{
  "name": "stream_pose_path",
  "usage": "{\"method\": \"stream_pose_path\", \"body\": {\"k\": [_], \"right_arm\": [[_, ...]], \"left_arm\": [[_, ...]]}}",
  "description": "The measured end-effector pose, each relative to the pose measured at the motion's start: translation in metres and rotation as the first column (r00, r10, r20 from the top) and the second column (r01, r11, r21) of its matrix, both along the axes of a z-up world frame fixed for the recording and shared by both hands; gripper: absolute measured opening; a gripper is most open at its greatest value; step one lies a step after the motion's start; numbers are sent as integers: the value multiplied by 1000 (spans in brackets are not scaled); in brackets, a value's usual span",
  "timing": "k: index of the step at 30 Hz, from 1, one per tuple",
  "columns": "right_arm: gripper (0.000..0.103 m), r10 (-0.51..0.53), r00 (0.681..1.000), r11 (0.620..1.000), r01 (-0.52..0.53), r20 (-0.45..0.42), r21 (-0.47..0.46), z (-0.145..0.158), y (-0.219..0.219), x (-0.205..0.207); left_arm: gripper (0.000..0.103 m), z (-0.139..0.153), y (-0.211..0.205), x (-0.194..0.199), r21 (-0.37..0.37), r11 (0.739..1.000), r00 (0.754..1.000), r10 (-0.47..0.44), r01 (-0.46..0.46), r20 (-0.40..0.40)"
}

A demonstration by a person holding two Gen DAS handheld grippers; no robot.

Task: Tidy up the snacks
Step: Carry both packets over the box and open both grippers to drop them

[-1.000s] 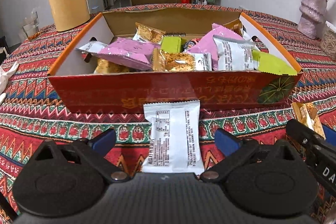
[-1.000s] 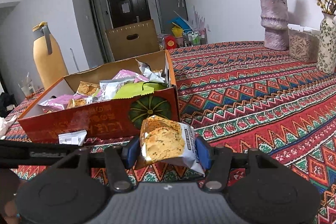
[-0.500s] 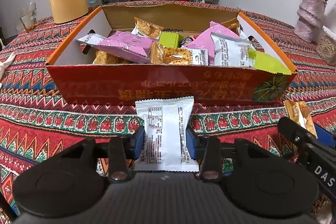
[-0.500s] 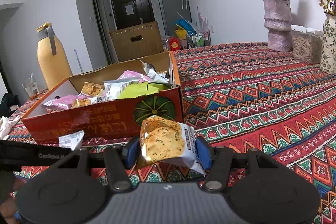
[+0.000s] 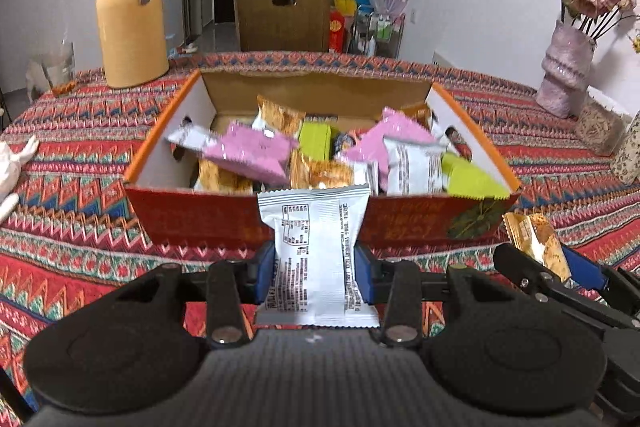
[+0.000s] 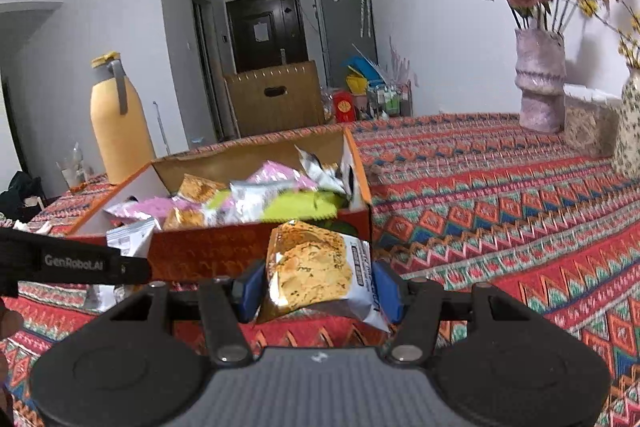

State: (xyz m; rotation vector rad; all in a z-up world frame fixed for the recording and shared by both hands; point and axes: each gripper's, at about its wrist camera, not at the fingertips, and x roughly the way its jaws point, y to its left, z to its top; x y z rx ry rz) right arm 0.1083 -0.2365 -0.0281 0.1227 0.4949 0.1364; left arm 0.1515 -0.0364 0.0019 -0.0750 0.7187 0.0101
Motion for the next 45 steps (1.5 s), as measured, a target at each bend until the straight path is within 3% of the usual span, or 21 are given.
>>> {"method": "stream_pose_path", "body": {"k": [12,24,34,41,44,45], "right_arm": [[56,20,998,999,-18,63,-33,37,24,28],[56,29,995,996,-20,99,-91,58,48,75],[56,54,995,988,-42,84,-146,51,66,126],[57,48,998,986,-40,42,-162,35,70,142],[63,52,998,985,-47,29,-164,30,69,143],[72,56,998,985,-51,27,-168,29,70,143]], "left_arm": [[41,33,17,21,0,1000,997,20,-20,75],[41,47,31,56,20,999,991,39,-42,130],[41,35,47,100,41,993,991,102,-106,91],[43,20,51,115,59,993,994,97,-100,54],[50,16,51,116,74,993,995,88,-92,50],[56,16,51,115,77,993,995,88,-91,53]]}}
